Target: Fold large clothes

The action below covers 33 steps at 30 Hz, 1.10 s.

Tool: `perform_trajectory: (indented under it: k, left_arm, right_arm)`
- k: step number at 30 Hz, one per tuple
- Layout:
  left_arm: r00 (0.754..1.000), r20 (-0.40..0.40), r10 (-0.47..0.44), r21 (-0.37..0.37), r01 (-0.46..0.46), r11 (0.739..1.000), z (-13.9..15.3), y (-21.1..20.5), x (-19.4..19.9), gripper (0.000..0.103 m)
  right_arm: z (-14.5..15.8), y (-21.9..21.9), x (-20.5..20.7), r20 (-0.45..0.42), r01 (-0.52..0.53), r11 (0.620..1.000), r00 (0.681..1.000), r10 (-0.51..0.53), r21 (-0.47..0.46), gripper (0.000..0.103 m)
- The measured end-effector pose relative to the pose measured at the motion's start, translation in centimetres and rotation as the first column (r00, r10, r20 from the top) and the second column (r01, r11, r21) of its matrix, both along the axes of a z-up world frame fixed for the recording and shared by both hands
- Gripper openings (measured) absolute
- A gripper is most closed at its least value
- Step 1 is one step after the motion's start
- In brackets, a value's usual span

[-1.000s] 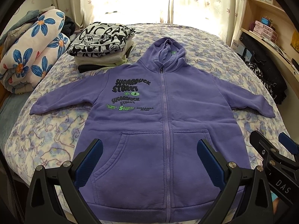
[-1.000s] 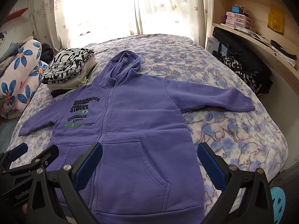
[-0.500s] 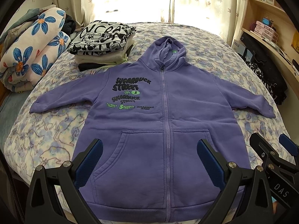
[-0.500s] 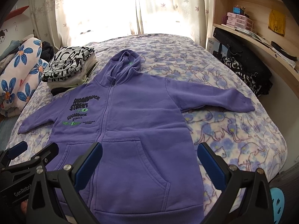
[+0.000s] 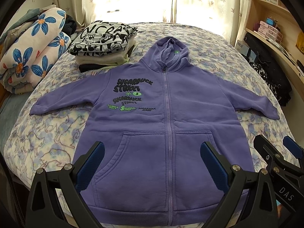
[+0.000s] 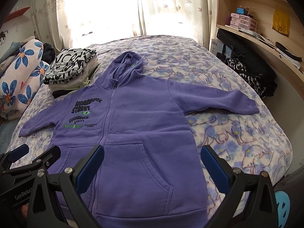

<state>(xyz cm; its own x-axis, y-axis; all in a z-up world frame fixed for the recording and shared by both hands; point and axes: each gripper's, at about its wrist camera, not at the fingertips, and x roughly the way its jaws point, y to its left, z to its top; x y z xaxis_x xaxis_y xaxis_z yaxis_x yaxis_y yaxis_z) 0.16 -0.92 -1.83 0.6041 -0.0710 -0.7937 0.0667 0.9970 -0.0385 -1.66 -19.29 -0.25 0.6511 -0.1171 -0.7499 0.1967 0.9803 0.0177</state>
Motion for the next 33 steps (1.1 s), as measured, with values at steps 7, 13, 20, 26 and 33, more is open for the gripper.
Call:
perform_trajectory:
  k: [7,13,20,26,33]
  left_arm:
    - [1.000,-0.003,-0.001,-0.003,0.001,1.000,-0.1,0.0,-0.1,0.099]
    - [1.000,-0.012,-0.002,-0.002,0.002,1.000,-0.4,-0.2,0.0,0.099]
    - [0.999,-0.028,-0.014,0.002,0.014,1.000,-0.2,-0.9,1.3,0.100]
    - [0.999,0.017,-0.051,-0.006,0.051,0.999,2.2,-2.8,3.6,0.100]
    - [0.990,0.082,-0.111,-0.061,0.116,0.991,5.6,-6.6,7.9,0.100]
  right_arm:
    - [0.0,-0.2,0.0,0.000,-0.001,1.000,1.000,0.001,0.008,0.102]
    - [-0.2,-0.4,0.1,0.000,-0.004,1.000,1.000,0.004,0.015,0.102]
    - [-0.1,-0.7,0.9,0.010,-0.021,1.000,1.000,0.021,0.012,0.101]
    - [1.8,-3.1,2.2,0.040,-0.018,1.000,0.999,0.018,0.007,0.101]
    - [5.1,-10.5,4.7,0.123,0.069,0.997,0.990,-0.072,0.022,0.101]
